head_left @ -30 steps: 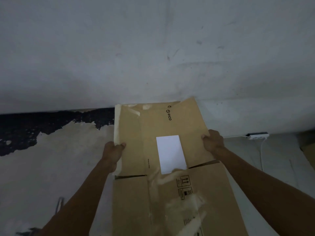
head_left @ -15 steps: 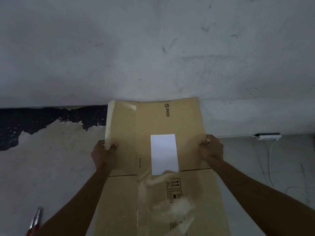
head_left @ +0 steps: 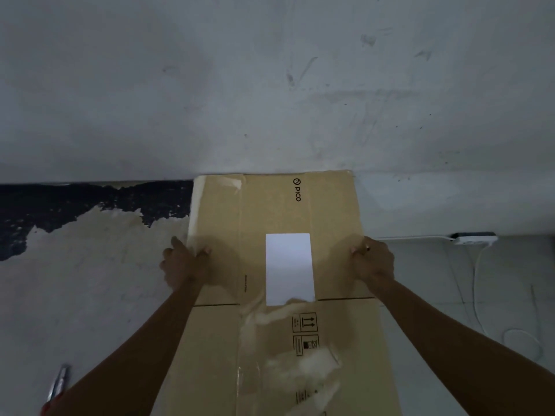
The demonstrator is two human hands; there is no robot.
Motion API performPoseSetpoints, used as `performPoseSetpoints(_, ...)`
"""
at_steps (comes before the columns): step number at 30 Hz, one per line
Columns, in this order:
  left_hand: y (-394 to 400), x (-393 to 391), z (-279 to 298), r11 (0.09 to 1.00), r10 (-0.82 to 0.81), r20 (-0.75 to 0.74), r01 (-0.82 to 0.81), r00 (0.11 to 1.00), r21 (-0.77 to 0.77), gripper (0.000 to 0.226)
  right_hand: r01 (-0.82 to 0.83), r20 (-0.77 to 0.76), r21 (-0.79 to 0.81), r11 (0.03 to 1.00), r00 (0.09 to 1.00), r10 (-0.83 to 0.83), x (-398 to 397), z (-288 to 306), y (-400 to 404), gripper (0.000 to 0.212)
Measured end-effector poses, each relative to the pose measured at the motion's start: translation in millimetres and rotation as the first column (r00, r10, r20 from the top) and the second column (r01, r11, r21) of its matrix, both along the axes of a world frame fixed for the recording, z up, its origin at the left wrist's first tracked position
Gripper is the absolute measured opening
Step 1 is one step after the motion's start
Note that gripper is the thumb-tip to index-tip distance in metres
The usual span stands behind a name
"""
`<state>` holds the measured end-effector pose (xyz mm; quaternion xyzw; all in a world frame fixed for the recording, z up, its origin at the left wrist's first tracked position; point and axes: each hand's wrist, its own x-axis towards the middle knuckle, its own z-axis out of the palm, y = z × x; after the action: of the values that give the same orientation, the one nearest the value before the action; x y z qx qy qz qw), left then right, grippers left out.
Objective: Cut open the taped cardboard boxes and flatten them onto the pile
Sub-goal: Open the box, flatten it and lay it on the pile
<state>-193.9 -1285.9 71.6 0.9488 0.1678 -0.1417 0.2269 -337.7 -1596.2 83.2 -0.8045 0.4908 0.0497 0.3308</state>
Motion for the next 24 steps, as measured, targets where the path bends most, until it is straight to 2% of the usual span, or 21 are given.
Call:
performPoseSetpoints(5, 6.0, -3.3, 8.9, 0.999, -0.034, -0.029, 0.034, 0.999, -0.011, 0.057, -0.038, -0.075, 0.035, 0.999, 0.996, 0.040, 0.6, 6.3, 2.6, 0.063)
performPoseSetpoints(7, 11.0, -13.1, 16.9, 0.998, -0.043, 0.000, 0.043, 0.999, -0.038, 0.057, -0.099, -0.075, -0.015, 0.995, 0.992, 0.097, -4.9, 11.3, 9.0, 0.067)
performPoseSetpoints(10, 24.7, -40.3, 33.2, 0.988, -0.049, 0.103, 0.064, 0.993, -0.142, 0.057, -0.266, -0.071, -0.169, 0.949, 0.964, 0.257, -14.5, 19.5, 26.4, 0.068)
performPoseSetpoints(12, 37.6, -61.4, 43.9, 0.974, -0.054, 0.196, 0.095, 0.979, -0.204, 0.050, -0.372, -0.058, -0.252, 0.893, 0.927, 0.370, -16.3, 26.3, 45.5, 0.067)
performPoseSetpoints(15, 63.9, -90.8, 56.1, 0.955, -0.022, 0.289, 0.106, 0.957, -0.278, 0.035, -0.484, 0.035, -0.211, 0.849, 0.865, 0.501, -16.1, 37.5, 86.9, 0.056)
performPoseSetpoints(18, 101.0, -120.7, 68.5, 0.949, 0.025, 0.314, 0.077, 0.949, -0.306, 0.025, -0.607, 0.149, -0.111, 0.787, 0.773, 0.617, -15.6, 50.4, 138.8, 0.044)
performPoseSetpoints(24, 209.8, -174.0, 83.4, 0.933, 0.181, 0.308, -0.064, 0.934, -0.354, 0.020, -0.815, 0.183, -0.037, 0.579, 0.564, 0.805, -11.2, 68.3, 258.7, 0.032)
